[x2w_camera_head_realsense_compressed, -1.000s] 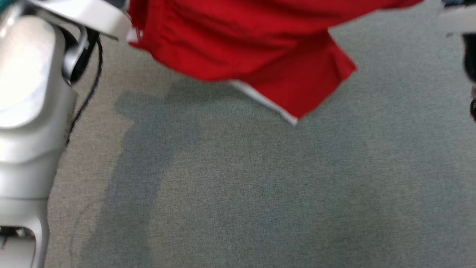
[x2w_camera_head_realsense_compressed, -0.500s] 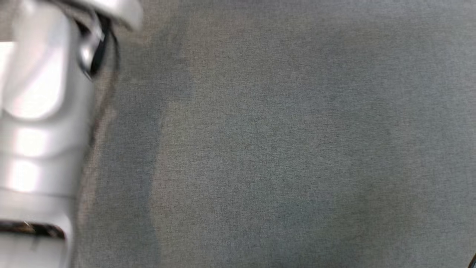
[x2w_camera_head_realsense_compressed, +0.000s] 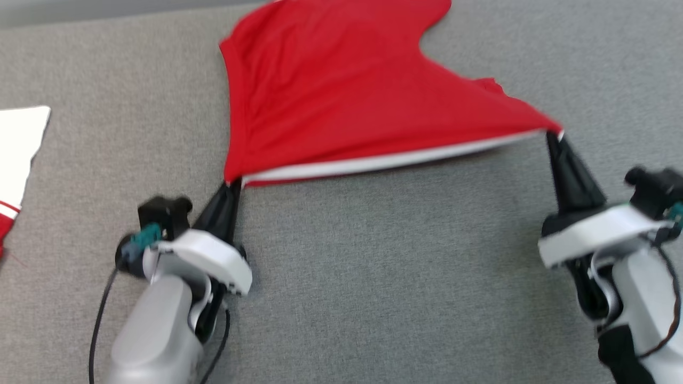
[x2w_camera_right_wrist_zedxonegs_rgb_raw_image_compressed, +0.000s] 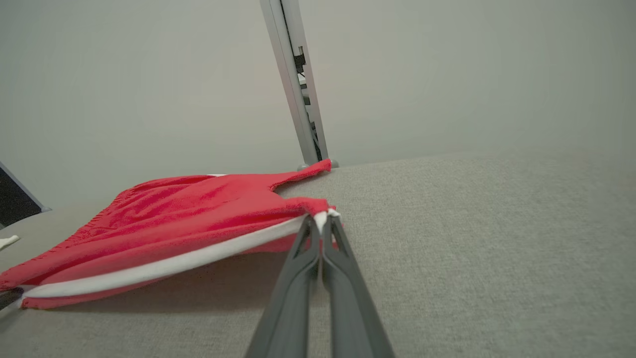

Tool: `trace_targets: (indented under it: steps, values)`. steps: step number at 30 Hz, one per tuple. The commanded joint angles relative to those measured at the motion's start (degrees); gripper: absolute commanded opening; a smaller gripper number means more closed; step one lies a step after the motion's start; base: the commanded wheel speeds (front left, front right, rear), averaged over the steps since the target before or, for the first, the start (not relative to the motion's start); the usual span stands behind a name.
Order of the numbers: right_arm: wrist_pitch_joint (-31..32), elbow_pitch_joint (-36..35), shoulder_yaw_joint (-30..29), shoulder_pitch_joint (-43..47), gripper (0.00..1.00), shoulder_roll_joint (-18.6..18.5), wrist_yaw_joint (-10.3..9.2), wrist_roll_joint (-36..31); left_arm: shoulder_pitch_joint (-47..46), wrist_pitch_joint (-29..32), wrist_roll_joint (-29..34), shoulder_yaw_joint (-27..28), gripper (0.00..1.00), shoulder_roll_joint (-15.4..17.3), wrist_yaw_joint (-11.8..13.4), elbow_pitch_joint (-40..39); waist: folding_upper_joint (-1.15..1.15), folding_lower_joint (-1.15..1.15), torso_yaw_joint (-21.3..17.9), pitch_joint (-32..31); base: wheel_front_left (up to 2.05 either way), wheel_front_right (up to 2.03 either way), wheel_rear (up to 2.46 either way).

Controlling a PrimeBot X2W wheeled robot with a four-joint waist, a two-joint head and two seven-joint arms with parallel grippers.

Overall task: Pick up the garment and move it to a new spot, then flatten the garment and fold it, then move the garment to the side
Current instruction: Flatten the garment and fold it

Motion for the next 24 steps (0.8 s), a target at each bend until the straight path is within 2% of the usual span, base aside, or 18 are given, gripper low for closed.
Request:
trace_targets:
  steps: [1, 9, 13, 24]
  values:
    - [-0.03, 0.16, -0.28, 3.04, 0.0, -0.83, -0.16, 0.22, 3.6, 0.03, -0.62, 0.74, 0.0, 0.65, 0.18, 0.24, 0.0, 0.0, -0.56, -3.26, 0.0, 0.0, 0.0]
    - [-0.03, 0.77, 2.51, 13.99, 0.0, -0.1, -0.16, 1.07, 14.57, 0.02, -1.63, -0.81, 0.0, 1.21, 0.15, -0.69, 0.0, 0.0, -0.45, -12.28, 0.0, 0.0, 0.0]
    - [-0.03, 1.14, 4.14, 19.48, 0.0, 0.77, -0.16, 0.82, 21.29, 0.01, -3.37, 0.34, 0.0, 1.84, 0.15, -2.86, 0.0, 0.0, -1.18, -17.2, 0.0, 0.0, 0.0]
    - [-0.02, 0.53, 8.23, 29.56, 0.0, -0.26, -0.15, 1.67, 33.79, 0.01, -4.31, 0.85, 0.0, 1.4, 0.14, -6.89, 0.0, 0.0, -1.06, -23.48, 0.0, 0.0, 0.0]
